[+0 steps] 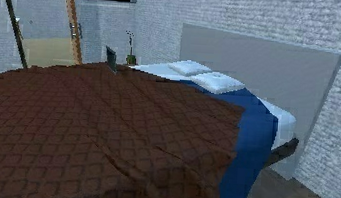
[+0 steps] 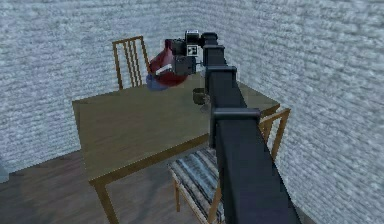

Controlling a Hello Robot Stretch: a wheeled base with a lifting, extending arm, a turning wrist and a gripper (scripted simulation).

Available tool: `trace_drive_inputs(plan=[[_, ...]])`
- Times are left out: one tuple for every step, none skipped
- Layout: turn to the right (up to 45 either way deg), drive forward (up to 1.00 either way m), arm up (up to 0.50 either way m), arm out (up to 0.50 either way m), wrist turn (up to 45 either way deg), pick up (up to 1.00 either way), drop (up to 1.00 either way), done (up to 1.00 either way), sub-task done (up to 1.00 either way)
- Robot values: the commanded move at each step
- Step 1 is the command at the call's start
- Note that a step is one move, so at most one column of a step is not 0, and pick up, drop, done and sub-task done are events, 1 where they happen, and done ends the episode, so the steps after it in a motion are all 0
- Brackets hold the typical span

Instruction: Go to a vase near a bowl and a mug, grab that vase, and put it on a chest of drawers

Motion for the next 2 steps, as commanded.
trace_drive_inputs(plan=[[0.0,0.00,0.00,0.00,-45.0,0.00,0.00,0.00,0.00],[0.0,0.00,0.00,0.00,-45.0,0.00,0.00,0.00,0.00]])
